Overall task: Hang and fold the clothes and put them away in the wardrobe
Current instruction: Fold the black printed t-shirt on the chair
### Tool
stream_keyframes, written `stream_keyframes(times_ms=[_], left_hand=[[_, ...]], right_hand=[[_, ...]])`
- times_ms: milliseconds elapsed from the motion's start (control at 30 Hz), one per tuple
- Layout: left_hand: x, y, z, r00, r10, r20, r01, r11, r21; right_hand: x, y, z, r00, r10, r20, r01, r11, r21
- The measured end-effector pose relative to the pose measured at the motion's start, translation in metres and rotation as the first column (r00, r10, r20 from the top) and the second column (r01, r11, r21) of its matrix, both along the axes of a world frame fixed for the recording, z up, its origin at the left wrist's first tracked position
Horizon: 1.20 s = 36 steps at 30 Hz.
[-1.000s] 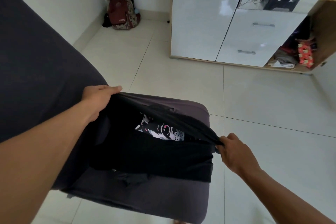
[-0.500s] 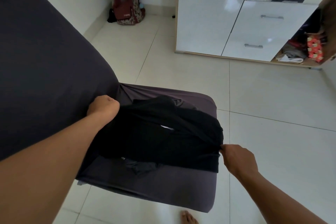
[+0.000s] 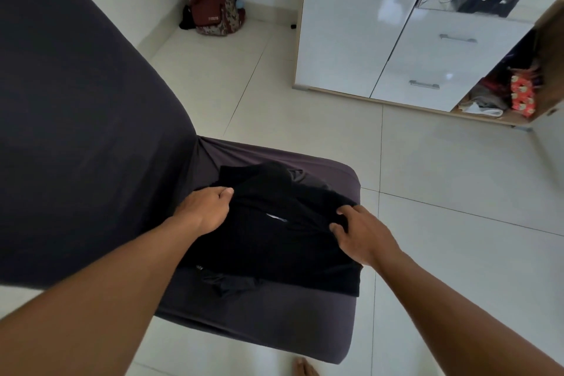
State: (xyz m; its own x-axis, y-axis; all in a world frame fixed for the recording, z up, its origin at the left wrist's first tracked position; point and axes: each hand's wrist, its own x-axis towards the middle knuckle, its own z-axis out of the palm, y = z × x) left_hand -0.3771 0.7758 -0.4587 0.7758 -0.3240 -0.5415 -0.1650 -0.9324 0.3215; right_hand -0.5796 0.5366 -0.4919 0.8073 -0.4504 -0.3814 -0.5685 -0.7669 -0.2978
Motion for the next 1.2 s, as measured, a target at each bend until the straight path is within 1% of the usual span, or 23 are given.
stream_keyframes(times_ms=[67, 167, 267, 333, 367, 400, 433, 467, 500, 533, 567, 633, 667, 767, 833, 900, 967, 1067, 1100, 1133, 1167, 1200], left_hand=[[0.003, -0.002, -0.003, 0.997, 0.071, 0.031, -0.072, 0.997, 0.020], [0.005, -0.003, -0.001, 0.984, 0.161, 0.073, -0.164, 0.986, 0.034], [0.008, -0.007, -0.002, 0.943, 0.270, 0.193, -0.260, 0.962, -0.077], [0.013, -0.012, -0.003, 0.899, 0.353, 0.259, -0.323, 0.934, -0.151], [0.013, -0.014, -0.004, 0.883, 0.376, 0.280, -0.339, 0.925, -0.172], [0.013, -0.014, -0.003, 0.879, 0.356, 0.317, -0.322, 0.934, -0.156], [0.010, -0.015, -0.003, 0.886, 0.298, 0.355, -0.283, 0.954, -0.096], [0.008, -0.014, -0.004, 0.896, 0.224, 0.382, -0.232, 0.972, -0.026], [0.006, -0.013, -0.006, 0.906, 0.182, 0.383, -0.209, 0.977, 0.031], [0.000, -0.010, -0.007, 0.915, 0.181, 0.360, -0.212, 0.976, 0.048], [-0.003, -0.006, -0.008, 0.918, 0.190, 0.347, -0.211, 0.977, 0.025], [-0.019, 0.000, -0.009, 0.906, 0.230, 0.355, -0.237, 0.971, -0.025], [-0.027, 0.003, -0.010, 0.901, 0.226, 0.370, -0.234, 0.972, -0.023], [-0.067, 0.004, -0.009, 0.914, 0.270, 0.304, -0.299, 0.953, 0.053], [-0.099, -0.001, -0.010, 0.919, 0.248, 0.305, -0.296, 0.947, 0.124], [-0.124, -0.007, -0.012, 0.922, 0.240, 0.304, -0.298, 0.941, 0.160], [-0.137, -0.010, -0.015, 0.930, 0.271, 0.247, -0.315, 0.936, 0.160], [-0.146, -0.008, -0.016, 0.915, 0.358, 0.184, -0.382, 0.916, 0.118], [-0.148, -0.009, -0.015, 0.901, 0.394, 0.184, -0.416, 0.904, 0.097], [-0.149, -0.008, -0.015, 0.874, 0.444, 0.198, -0.465, 0.882, 0.074], [-0.148, -0.008, -0.014, 0.838, 0.503, 0.210, -0.523, 0.851, 0.051], [-0.146, -0.008, -0.012, 0.798, 0.563, 0.217, -0.581, 0.813, 0.028]], right_hand=[[0.009, 0.001, 0.002, 0.998, 0.018, -0.062, -0.016, 0.999, 0.032], [0.009, 0.003, 0.000, 0.993, 0.072, -0.093, -0.069, 0.997, 0.032], [0.001, 0.003, -0.010, 0.980, 0.167, -0.107, -0.172, 0.985, -0.034], [-0.003, 0.000, -0.016, 0.967, 0.220, -0.132, -0.226, 0.974, -0.032], [-0.005, -0.002, -0.019, 0.949, 0.274, -0.154, -0.282, 0.959, -0.033], [-0.007, -0.003, -0.019, 0.920, 0.337, -0.198, -0.352, 0.935, -0.045], [-0.008, -0.003, -0.018, 0.893, 0.382, -0.239, -0.405, 0.913, -0.052], [-0.009, -0.004, -0.015, 0.882, 0.394, -0.259, -0.419, 0.907, -0.049], [-0.007, -0.009, -0.012, 0.882, 0.408, -0.234, -0.427, 0.903, -0.036], [-0.006, -0.014, -0.007, 0.889, 0.417, -0.190, -0.428, 0.904, -0.019], [-0.003, -0.016, -0.004, 0.897, 0.419, -0.142, -0.425, 0.905, -0.020], [0.006, -0.025, 0.001, 0.877, 0.475, -0.072, -0.478, 0.878, -0.036], [0.012, -0.027, 0.004, 0.869, 0.493, -0.036, -0.494, 0.867, -0.056], [0.036, -0.031, 0.012, 0.781, 0.625, 0.026, -0.620, 0.779, -0.088], [0.055, -0.028, 0.021, 0.725, 0.685, 0.064, -0.678, 0.727, -0.106], [0.078, -0.023, 0.027, 0.643, 0.761, 0.081, -0.748, 0.647, -0.144], [0.101, -0.016, 0.034, 0.544, 0.837, 0.056, -0.825, 0.546, -0.146], [0.132, -0.005, 0.037, 0.412, 0.910, -0.043, -0.906, 0.404, -0.131], [0.139, -0.003, 0.039, 0.399, 0.915, -0.060, -0.912, 0.388, -0.135], [0.147, -0.001, 0.040, 0.406, 0.913, -0.043, -0.908, 0.398, -0.132], [0.155, 0.001, 0.041, 0.442, 0.897, 0.003, -0.894, 0.440, -0.079], [0.163, 0.004, 0.043, 0.510, 0.859, 0.040, -0.860, 0.510, 0.023]])
